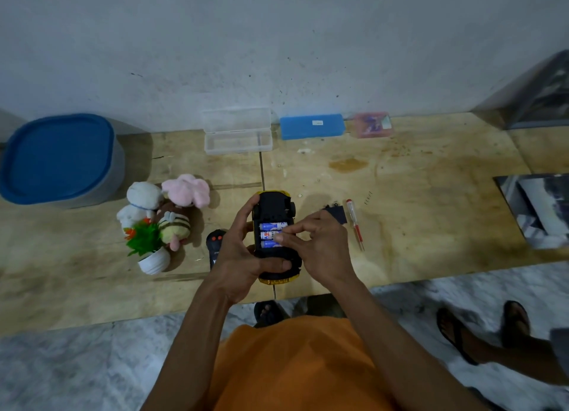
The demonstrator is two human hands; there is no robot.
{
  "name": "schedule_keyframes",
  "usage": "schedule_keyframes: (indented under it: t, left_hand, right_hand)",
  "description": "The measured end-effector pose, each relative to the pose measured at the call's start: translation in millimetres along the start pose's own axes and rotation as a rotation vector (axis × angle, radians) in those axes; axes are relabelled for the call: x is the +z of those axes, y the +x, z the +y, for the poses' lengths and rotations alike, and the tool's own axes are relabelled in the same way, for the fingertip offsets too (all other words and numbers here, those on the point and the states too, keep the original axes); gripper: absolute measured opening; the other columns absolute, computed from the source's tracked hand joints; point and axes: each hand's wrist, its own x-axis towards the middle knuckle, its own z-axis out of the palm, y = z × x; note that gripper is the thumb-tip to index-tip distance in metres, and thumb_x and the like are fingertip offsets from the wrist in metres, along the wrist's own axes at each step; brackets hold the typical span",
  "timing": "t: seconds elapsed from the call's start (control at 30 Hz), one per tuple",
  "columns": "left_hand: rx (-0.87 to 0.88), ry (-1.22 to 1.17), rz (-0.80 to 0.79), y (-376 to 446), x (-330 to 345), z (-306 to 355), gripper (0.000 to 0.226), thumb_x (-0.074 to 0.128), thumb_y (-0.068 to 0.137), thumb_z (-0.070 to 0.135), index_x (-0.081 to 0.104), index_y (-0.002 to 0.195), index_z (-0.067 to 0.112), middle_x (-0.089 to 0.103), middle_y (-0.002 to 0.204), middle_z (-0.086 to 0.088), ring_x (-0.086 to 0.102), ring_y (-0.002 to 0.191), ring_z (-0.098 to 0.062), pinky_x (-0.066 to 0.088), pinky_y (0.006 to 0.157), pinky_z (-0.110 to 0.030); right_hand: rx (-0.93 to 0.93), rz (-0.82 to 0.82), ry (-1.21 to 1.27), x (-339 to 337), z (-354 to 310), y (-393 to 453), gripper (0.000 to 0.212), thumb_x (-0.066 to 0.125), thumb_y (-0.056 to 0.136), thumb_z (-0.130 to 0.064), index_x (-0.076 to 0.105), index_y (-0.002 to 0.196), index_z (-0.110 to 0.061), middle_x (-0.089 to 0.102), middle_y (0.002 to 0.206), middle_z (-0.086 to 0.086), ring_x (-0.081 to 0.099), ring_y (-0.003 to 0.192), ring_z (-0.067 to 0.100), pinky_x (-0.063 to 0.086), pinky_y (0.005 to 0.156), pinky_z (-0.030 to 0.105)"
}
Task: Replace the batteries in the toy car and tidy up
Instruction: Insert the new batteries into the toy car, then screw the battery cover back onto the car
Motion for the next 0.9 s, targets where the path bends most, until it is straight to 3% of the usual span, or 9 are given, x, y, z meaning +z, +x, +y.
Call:
schedule_keyframes:
  t: [0.1, 0.2, 0.27, 0.33, 0.4, 0.5, 0.57, 0.73, 0.9]
  left_hand:
    - [-0.026, 0.019, 0.007, 6, -1, -4, 0.122, 0.08, 0.052, -0.027, 0.042, 0.146, 0.041, 0.058, 0.131, -0.005, 0.069, 0.106, -0.036, 0.061, 0.075, -0.044]
    - [-0.064, 0.033, 0.023, 13, 3, -9, 0.12, 0.076, 0.056, -0.032, 0.042, 0.146, 0.039, 0.061, 0.125, 0.002, 0.072, 0.1, -0.029, 0.062, 0.073, -0.039]
    - [-0.085, 0.018, 0.051, 20, 5, -10, 0.118, 0.074, 0.057, -0.033, 0.043, 0.143, 0.041, 0.06, 0.125, 0.005, 0.073, 0.095, -0.021, 0.062, 0.068, -0.036]
    - [-0.103, 0.012, 0.075, 28, 6, -13, 0.118, 0.075, 0.057, -0.033, 0.043, 0.144, 0.041, 0.055, 0.132, 0.0, 0.072, 0.097, -0.022, 0.061, 0.068, -0.036]
    - [-0.13, 0.003, 0.097, 31, 7, -18, 0.12, 0.076, 0.056, -0.032, 0.043, 0.145, 0.041, 0.05, 0.137, -0.005, 0.07, 0.102, -0.028, 0.061, 0.07, -0.039]
    - [-0.134, 0.004, 0.118, 38, 11, -15, 0.119, 0.077, 0.056, -0.03, 0.045, 0.142, 0.046, 0.051, 0.136, -0.005, 0.071, 0.101, -0.026, 0.062, 0.071, -0.041]
    - [-0.127, 0.006, 0.132, 47, 13, -8, 0.118, 0.077, 0.056, -0.03, 0.045, 0.141, 0.046, 0.053, 0.133, -0.004, 0.072, 0.099, -0.025, 0.062, 0.072, -0.041]
    - [-0.172, 0.037, 0.169, 62, 19, -5, 0.12, 0.079, 0.054, -0.029, 0.043, 0.144, 0.043, 0.054, 0.131, -0.007, 0.07, 0.103, -0.03, 0.062, 0.073, -0.041]
    - [-0.193, 0.039, 0.203, 85, 24, 3, 0.125, 0.082, 0.049, -0.024, 0.041, 0.146, 0.043, 0.053, 0.133, -0.008, 0.069, 0.107, -0.031, 0.062, 0.075, -0.042]
  right_hand:
    - [-0.03, -0.021, -0.056, 1, 5, 2, 0.018, 0.085, 0.075, -0.032, 0.081, 0.089, -0.021, 0.055, 0.091, -0.002, 0.056, 0.091, 0.016, 0.047, 0.076, 0.026]
    - [-0.06, -0.045, -0.055, -3, 17, 3, 0.012, 0.079, 0.084, -0.028, 0.08, 0.095, -0.022, 0.056, 0.087, -0.009, 0.055, 0.084, 0.003, 0.044, 0.072, 0.015]
    - [-0.038, 0.035, -0.016, -12, 28, 12, 0.007, 0.074, 0.09, -0.021, 0.079, 0.095, -0.02, 0.065, 0.085, -0.012, 0.056, 0.078, -0.002, 0.044, 0.071, 0.011]
    - [0.039, 0.149, -0.045, -24, 48, 31, 0.006, 0.072, 0.091, -0.014, 0.078, 0.093, -0.014, 0.07, 0.082, -0.009, 0.058, 0.072, -0.002, 0.046, 0.076, 0.012]
    - [0.115, 0.166, -0.183, -35, 75, 52, 0.007, 0.072, 0.091, -0.011, 0.077, 0.095, -0.009, 0.073, 0.088, 0.0, 0.064, 0.078, 0.008, 0.045, 0.078, 0.01]
    - [0.163, 0.051, -0.52, -45, 106, 85, 0.018, 0.069, 0.092, -0.025, 0.073, 0.109, -0.017, 0.07, 0.107, 0.007, 0.06, 0.108, 0.031, 0.047, 0.084, 0.035]
    - [0.184, -0.017, -0.709, -50, 109, 105, 0.028, 0.068, 0.092, -0.035, 0.069, 0.119, -0.026, 0.062, 0.121, 0.003, 0.046, 0.122, 0.031, 0.044, 0.092, 0.044]
    - [0.112, -0.186, -0.881, -54, 123, 120, 0.042, 0.07, 0.086, -0.049, 0.063, 0.126, -0.036, 0.048, 0.13, -0.004, 0.033, 0.126, 0.026, 0.034, 0.101, 0.04]
    - [0.114, -0.202, -0.865, -59, 126, 140, 0.039, 0.075, 0.081, -0.049, 0.067, 0.117, -0.038, 0.047, 0.127, -0.005, 0.033, 0.123, 0.025, 0.033, 0.099, 0.038]
